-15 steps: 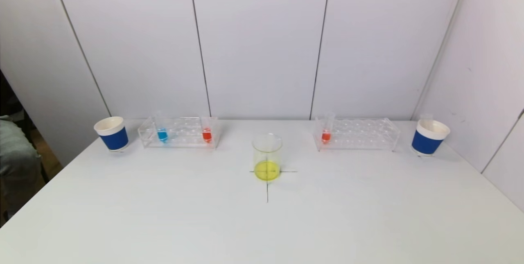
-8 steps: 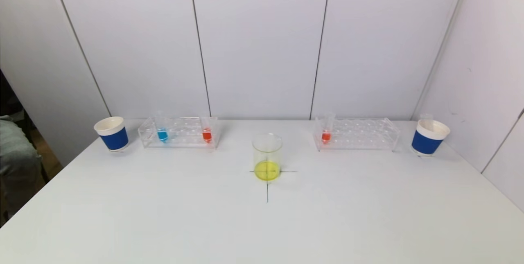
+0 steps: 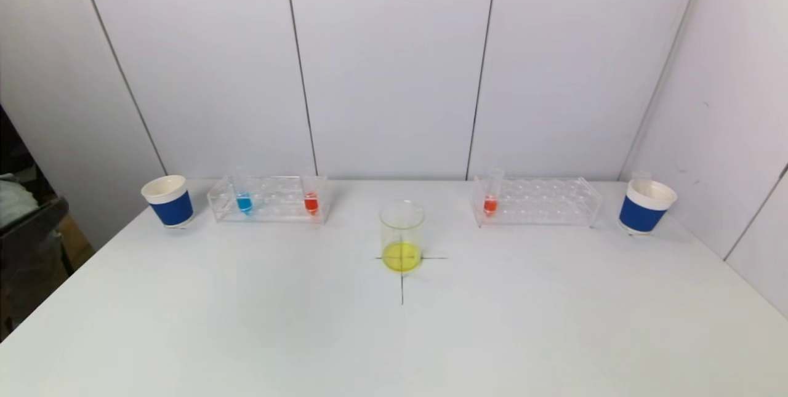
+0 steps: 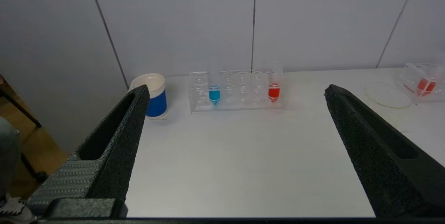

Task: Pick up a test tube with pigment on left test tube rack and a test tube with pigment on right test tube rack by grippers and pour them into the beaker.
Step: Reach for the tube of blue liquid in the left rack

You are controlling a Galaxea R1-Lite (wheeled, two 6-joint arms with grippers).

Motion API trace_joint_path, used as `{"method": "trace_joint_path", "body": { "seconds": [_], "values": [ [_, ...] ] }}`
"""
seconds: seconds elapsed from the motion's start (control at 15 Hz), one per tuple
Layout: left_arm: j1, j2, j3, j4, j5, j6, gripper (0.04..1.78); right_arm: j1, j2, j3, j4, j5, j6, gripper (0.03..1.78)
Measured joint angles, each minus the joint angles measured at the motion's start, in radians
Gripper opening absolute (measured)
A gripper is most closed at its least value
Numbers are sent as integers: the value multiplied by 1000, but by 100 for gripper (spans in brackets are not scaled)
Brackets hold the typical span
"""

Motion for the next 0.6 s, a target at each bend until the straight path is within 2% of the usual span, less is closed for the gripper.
{"method": "trace_joint_path", "body": {
  "seconds": [0.6],
  "values": [
    [8, 622, 7, -541, 0, -41, 176, 0, 0, 0, 0, 0, 0, 177]
  ]
}}
